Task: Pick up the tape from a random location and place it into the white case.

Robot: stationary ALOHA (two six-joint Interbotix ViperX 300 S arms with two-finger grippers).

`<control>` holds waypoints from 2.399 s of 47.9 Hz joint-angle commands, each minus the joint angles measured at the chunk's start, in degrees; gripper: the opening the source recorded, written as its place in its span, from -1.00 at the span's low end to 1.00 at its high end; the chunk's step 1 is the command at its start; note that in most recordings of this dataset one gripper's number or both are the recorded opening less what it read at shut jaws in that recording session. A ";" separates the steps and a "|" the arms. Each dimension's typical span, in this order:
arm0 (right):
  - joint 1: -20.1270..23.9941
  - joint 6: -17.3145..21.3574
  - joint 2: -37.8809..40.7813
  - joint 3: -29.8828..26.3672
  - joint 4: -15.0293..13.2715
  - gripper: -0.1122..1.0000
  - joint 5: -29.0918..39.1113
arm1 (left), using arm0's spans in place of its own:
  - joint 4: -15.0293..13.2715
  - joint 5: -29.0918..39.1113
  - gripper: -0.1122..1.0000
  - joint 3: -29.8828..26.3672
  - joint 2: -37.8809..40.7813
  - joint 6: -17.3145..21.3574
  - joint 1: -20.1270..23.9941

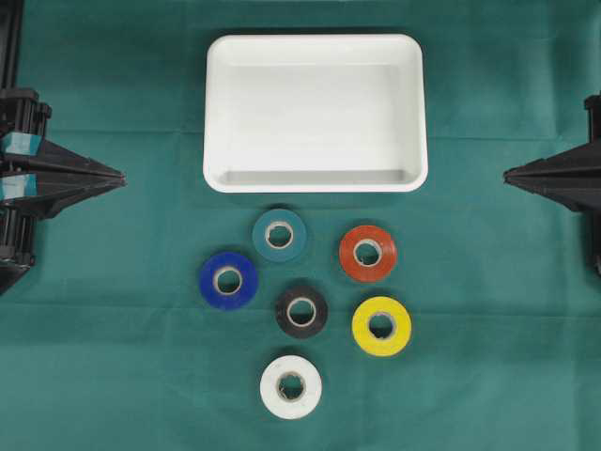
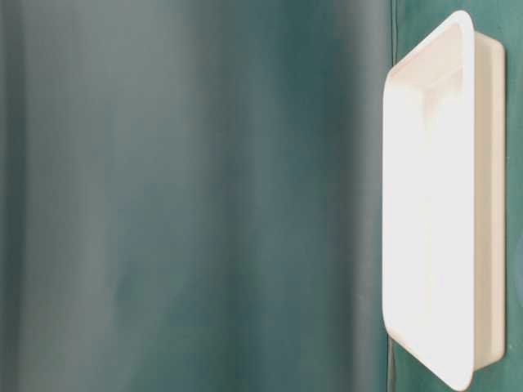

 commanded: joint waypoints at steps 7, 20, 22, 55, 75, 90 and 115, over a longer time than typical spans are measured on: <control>-0.26 0.53 1.93 -1.23 0.26 -0.80 3.08 | 0.00 2.72 -0.77 -1.85 1.85 0.35 -0.18; -0.26 0.62 1.67 -1.93 0.26 -0.80 4.31 | 0.00 4.39 -0.77 -2.81 2.99 0.18 -0.18; -0.26 0.62 1.67 -2.02 0.26 -0.80 4.39 | 0.00 4.57 -0.77 -2.72 2.99 0.26 -0.18; -0.44 0.70 1.49 -2.29 0.26 0.83 4.83 | 0.00 5.54 0.97 -3.08 5.27 0.35 -0.18; -0.53 0.70 1.58 -2.46 0.35 0.84 5.01 | 0.00 7.56 0.97 -3.34 4.66 -0.18 -3.87; -0.53 0.70 1.67 -2.64 0.26 0.84 5.10 | 0.00 10.20 0.97 -4.39 4.57 -0.26 -13.10; -0.53 0.70 1.76 -2.81 0.26 0.84 6.24 | 0.00 12.39 0.97 -4.57 4.31 -0.97 -18.54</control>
